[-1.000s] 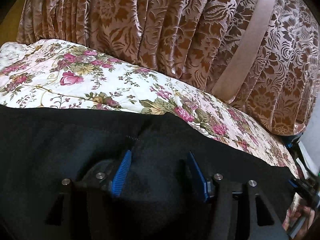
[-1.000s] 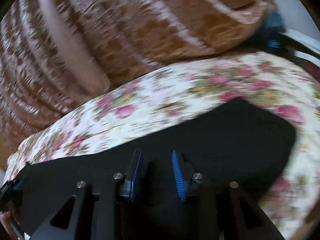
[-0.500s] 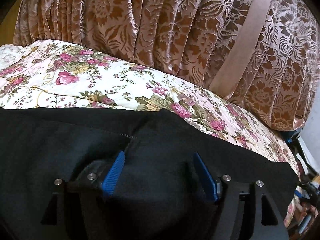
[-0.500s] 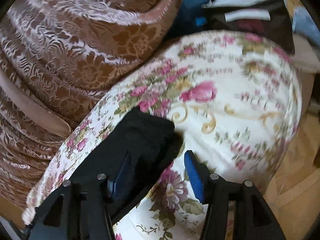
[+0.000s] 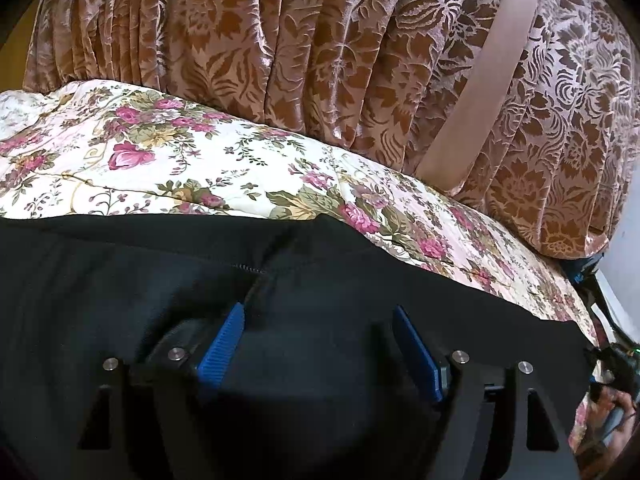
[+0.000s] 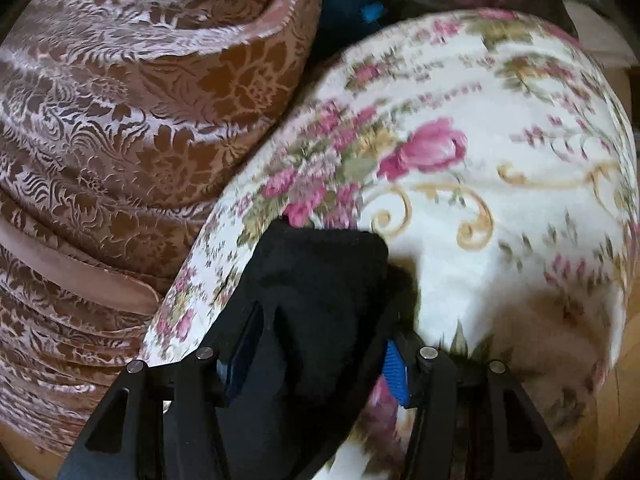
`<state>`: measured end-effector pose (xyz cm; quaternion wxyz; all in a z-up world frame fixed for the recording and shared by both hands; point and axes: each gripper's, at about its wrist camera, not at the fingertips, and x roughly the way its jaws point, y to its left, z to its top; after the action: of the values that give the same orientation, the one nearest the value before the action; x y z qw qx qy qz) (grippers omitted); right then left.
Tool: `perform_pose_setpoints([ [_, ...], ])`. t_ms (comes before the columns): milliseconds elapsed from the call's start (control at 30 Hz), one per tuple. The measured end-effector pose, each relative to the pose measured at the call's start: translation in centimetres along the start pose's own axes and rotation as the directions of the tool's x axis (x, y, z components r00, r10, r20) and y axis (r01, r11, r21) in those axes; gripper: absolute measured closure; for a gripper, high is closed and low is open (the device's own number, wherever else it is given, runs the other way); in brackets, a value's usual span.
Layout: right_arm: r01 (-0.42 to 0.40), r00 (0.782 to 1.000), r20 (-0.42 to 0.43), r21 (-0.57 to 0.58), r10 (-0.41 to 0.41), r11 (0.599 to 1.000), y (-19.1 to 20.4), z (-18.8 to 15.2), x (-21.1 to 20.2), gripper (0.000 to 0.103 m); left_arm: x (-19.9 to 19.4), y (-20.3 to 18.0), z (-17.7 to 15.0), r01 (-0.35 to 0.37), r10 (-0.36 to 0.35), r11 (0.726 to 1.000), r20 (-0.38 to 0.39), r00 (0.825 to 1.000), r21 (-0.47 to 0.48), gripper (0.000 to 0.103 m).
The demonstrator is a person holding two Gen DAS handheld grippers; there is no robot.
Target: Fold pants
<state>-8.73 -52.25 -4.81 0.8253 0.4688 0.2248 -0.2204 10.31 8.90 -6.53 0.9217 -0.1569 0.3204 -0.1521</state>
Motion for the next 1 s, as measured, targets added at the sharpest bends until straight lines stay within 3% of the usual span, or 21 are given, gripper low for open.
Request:
perform_pose_setpoints([
  [200, -0.048, 0.989, -0.136, 0.12, 0.064, 0.992, -0.4, -2.4, -1.1, 0.049, 0.0, 0.1, 0.0, 0.005, -0.005, 1.0, 0.003, 1.0, -0.005, 0.026],
  [367, -0.053, 0.997, -0.052, 0.155, 0.061, 0.987, -1.3, -1.1, 0.3, 0.06, -0.1, 0.1, -0.1, 0.012, -0.012, 1.0, 0.006, 1.0, -0.014, 0.026],
  [433, -0.065, 0.997, -0.037, 0.17, 0.072, 0.983, -1.4, -0.5, 0.8, 0.068, -0.2, 0.1, -0.1, 0.015, -0.015, 1.0, 0.009, 1.0, -0.018, 0.026],
  [467, -0.068, 0.997, -0.032, 0.168, 0.075, 0.983, -1.4, -0.2, 0.9, 0.079, -0.2, 0.1, -0.1, 0.016, -0.016, 1.0, 0.009, 1.0, -0.019, 0.026],
  [533, -0.086, 0.995, -0.037, 0.168, 0.094, 0.982, -1.3, 0.1, 0.9, 0.083, -0.2, 0.1, -0.1, 0.016, -0.016, 1.0, 0.009, 1.0, -0.019, 0.026],
  [800, -0.097, 0.995, 0.001, 0.015, 0.097, 0.995, 2.8, -0.9, -2.3, 0.086, -0.2, 0.0, -0.1, 0.032, -0.032, 0.999, 0.006, 0.999, -0.01, 0.021],
  [1000, -0.201, 0.977, 0.036, -0.194, 0.212, 0.96, 10.4, -2.7, -5.7, 0.086, -0.5, 0.2, 0.1, 0.034, -0.033, 0.999, 0.007, 0.999, -0.027, 0.021],
])
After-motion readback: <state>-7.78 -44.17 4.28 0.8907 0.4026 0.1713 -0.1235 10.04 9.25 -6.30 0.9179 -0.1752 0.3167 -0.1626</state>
